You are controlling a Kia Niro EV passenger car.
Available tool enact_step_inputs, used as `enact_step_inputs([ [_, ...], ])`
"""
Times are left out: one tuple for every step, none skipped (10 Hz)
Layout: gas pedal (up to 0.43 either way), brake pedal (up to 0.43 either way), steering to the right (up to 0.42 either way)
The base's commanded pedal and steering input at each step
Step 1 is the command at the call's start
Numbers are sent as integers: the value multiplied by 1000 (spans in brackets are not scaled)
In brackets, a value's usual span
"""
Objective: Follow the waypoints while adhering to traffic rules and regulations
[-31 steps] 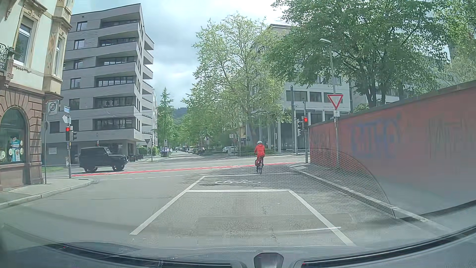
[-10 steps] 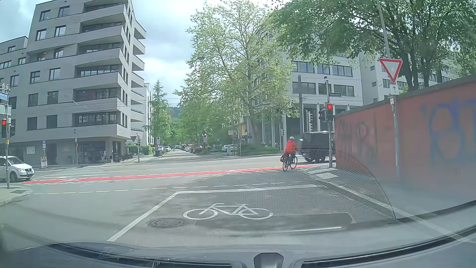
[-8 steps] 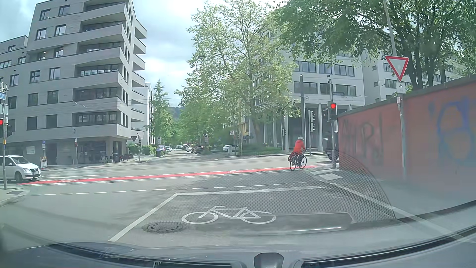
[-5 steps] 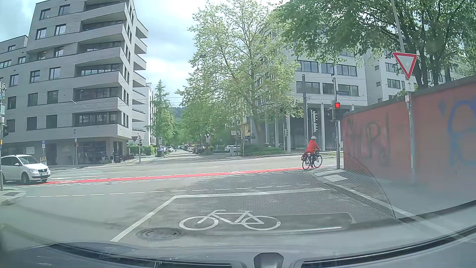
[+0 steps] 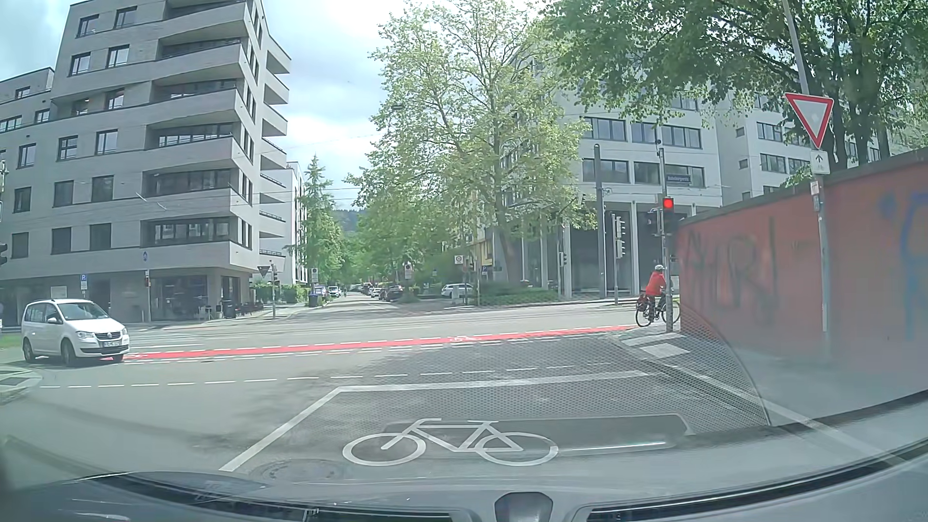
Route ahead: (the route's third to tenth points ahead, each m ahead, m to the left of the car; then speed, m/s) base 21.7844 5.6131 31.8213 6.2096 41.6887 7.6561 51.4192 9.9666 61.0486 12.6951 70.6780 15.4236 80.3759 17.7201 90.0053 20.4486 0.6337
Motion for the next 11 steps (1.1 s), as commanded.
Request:
enact_step_inputs([
  [0, 226, -25],
  [0, 226, -22],
  [0, 207, -18],
  [0, 189, -15],
  [0, 189, -13],
  [0, 183, -11],
  [0, 183, -10],
  [0, 165, -9],
  [0, 152, -8],
  [0, 152, -7],
  [0, 189, -6],
])
